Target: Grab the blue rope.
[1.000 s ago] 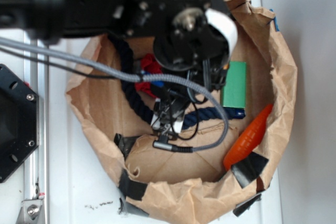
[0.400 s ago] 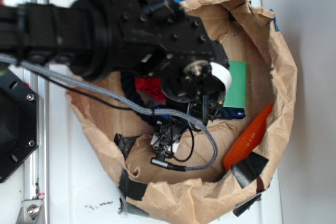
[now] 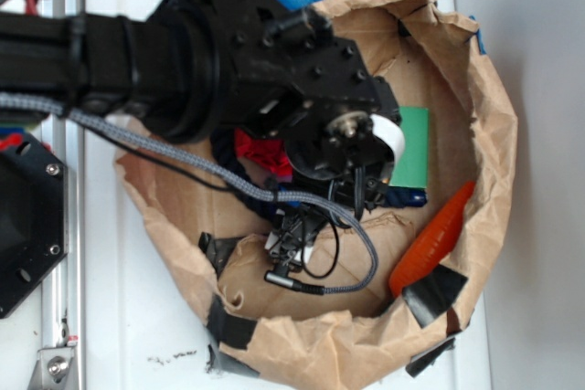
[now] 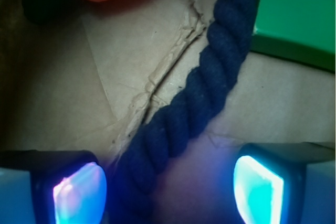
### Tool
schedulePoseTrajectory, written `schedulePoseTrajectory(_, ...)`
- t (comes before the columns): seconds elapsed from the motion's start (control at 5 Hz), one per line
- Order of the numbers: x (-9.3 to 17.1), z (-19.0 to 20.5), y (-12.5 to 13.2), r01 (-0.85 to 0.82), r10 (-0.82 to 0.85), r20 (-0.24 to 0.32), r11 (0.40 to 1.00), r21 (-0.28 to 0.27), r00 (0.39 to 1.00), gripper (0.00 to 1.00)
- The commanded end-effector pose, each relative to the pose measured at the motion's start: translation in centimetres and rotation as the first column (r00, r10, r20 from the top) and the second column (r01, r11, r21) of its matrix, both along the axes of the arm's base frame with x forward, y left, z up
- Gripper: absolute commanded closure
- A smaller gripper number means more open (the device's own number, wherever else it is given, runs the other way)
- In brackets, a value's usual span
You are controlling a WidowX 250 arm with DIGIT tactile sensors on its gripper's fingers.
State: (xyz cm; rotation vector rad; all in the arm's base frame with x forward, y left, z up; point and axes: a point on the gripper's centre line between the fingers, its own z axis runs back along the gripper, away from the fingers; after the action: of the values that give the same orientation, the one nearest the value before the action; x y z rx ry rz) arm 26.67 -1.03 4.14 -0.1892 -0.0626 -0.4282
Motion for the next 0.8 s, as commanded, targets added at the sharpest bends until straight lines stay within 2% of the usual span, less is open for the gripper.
schedulePoseTrajectory(0.0, -0.1, -0.2, -0.9, 0.031, -0.032, 0.023, 0.999, 0.024, 0.999, 0.00)
schedulePoseTrajectory(0.2, 0.1, -0.4, -0.8, -0.012, 0.012, 0.009, 1.000, -0.001, 1.000, 0.00)
schedulePoseTrajectory(0.4, 0.6, 0.7, -1.1, -0.226, 0.228, 0.041, 0.973, -0.039, 0.973, 0.00)
schedulePoseTrajectory(0.6, 0.8, 0.9, -1.9, -0.268, 0.271, 0.037, 0.961, -0.069, 0.962, 0.00)
